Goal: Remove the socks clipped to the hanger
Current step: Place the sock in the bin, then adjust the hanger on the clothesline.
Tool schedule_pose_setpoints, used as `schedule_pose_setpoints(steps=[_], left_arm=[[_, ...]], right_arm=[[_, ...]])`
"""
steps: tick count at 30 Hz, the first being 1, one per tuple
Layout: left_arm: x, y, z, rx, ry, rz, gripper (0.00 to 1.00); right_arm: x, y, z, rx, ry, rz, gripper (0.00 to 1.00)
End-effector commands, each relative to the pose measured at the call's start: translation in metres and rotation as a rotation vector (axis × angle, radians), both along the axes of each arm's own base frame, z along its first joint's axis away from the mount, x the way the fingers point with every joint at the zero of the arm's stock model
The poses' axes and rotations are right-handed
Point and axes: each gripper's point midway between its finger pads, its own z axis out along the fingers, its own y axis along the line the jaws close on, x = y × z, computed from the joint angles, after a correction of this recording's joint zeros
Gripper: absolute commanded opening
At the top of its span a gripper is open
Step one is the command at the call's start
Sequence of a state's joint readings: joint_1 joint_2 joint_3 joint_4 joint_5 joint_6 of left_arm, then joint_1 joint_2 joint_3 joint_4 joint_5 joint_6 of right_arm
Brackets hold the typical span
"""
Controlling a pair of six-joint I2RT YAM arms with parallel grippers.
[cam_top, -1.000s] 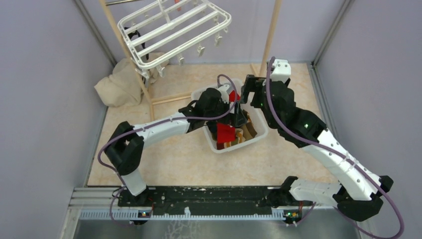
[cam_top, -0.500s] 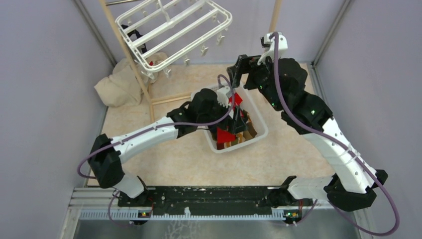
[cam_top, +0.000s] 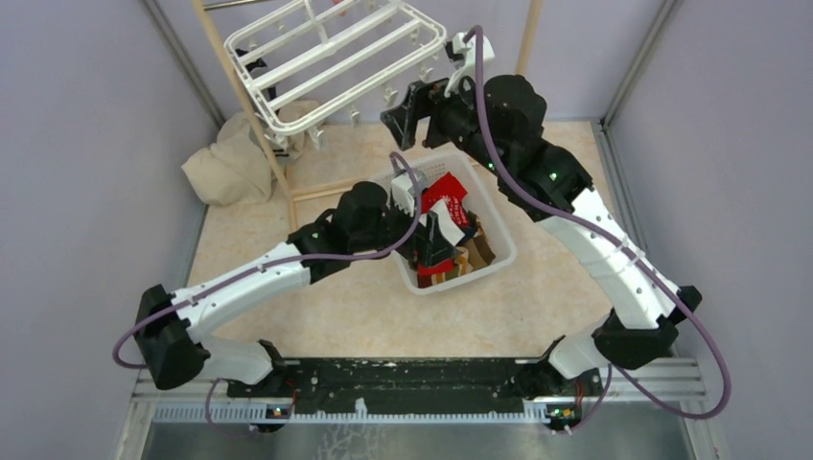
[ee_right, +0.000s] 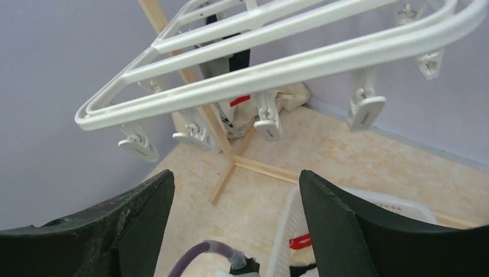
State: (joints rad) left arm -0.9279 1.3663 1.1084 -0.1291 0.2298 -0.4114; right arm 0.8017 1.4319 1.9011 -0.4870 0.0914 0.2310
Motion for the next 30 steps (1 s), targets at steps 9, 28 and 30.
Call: schedule_pose_setpoints(steps=[9,28,30], left_arm=[[-0.011,0.037,0.026,-0.038,-0.077,0.07,0.99],[-0.026,0.078,0.042,-0.058,-0.14,0.13,0.99],[-0.027,0.082,0.044,-0.056,-0.149,0.134,0.99]], right_arm=[[-0.012,0.032,0.057,0.426,0.123,0.142,0.78],[0.012,0.063,0.054,0.818,0.409,0.193,0.63],[0.019,0.065,0.055,0.824,0.405,0.173,0.63]])
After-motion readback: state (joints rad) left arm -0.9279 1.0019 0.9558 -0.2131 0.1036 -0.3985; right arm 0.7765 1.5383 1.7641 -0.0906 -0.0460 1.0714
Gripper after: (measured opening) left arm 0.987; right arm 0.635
